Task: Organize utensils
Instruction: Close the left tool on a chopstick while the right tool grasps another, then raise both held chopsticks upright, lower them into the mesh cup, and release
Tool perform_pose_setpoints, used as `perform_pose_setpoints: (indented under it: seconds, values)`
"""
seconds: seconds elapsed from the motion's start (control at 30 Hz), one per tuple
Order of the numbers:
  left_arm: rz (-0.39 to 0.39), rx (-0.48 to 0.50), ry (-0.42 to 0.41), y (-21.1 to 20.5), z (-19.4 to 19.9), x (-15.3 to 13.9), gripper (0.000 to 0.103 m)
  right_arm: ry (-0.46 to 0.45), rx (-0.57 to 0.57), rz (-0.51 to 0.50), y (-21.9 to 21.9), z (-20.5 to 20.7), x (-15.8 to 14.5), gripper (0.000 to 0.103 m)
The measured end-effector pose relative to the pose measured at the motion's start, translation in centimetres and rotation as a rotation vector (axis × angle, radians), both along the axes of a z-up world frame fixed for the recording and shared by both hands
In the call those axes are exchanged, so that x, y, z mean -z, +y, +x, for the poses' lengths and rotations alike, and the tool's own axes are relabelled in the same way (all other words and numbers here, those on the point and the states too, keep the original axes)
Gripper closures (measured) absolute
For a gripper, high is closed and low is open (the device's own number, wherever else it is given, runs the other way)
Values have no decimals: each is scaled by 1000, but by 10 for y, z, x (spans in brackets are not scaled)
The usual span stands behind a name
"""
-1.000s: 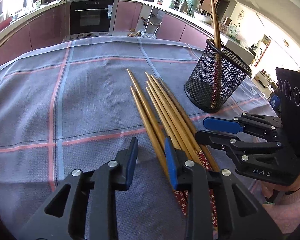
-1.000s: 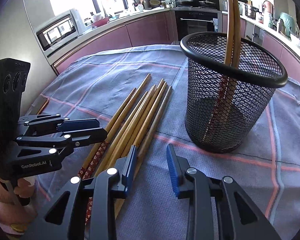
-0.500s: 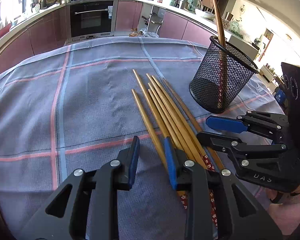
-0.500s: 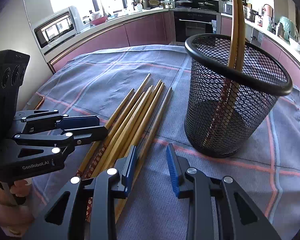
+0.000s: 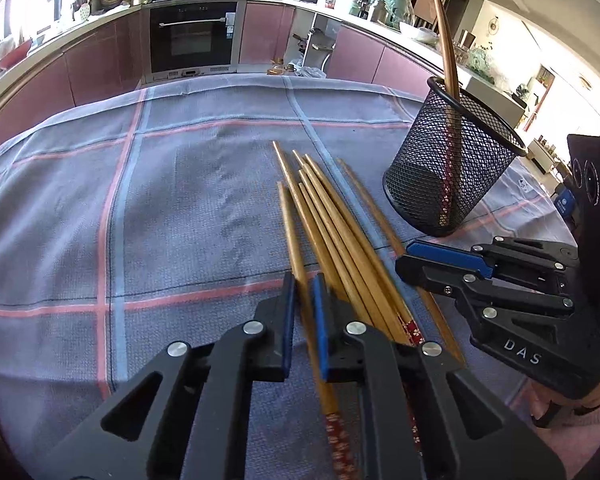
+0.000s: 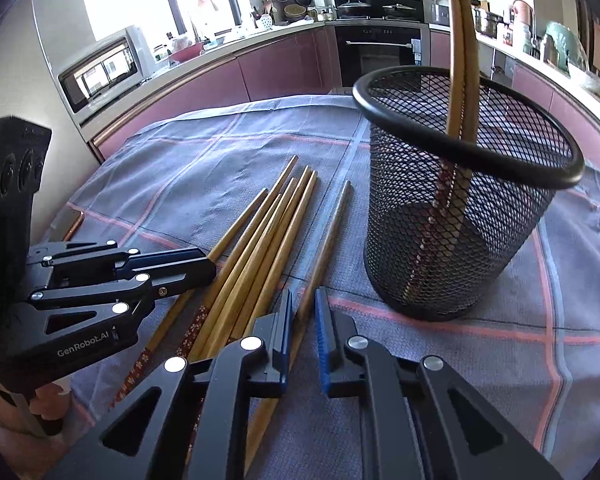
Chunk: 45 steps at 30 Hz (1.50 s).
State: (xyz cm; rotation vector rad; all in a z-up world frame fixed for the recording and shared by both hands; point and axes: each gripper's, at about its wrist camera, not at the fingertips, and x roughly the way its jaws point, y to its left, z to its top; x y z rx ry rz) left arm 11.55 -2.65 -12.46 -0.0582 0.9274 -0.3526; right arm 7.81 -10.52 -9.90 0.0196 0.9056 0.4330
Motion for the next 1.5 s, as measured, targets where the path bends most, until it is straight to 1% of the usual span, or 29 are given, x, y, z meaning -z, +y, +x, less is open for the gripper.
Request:
perform_pose_setpoints:
  seconds: [0.13,0.3,0.47,0.7,0.8,1.07,1.27,1.5]
  values:
    - [-17,-13,0,4,-4,-1,95,13,15,38,-6,-1,0,95]
    - [-38,-18,-5,9,-11,-4,95,-1,16,76,-14,-8,-6,97]
    - [-71,-4,-29,15,-19,-18,95,-32,-11,127,-19,-16,-19,97]
    - [-121,50,-86,16,-33,-51,95,-87,-50,197,-29,-29,-41,97]
    - [-155,76,-108,15,-40,-65,95,-119,-59,218,-34,-34,-51,97]
    - [-228,147,-171,8,-57,-100,95,-208,-51,248,-49,-44,-76,97]
    - [-278,166,-230,6,-62,-127,95,-268,-42,284,-66,-46,-93,97]
    - [-300,172,-307,-4,-54,-158,95,-346,-33,295,-82,-37,-120,97]
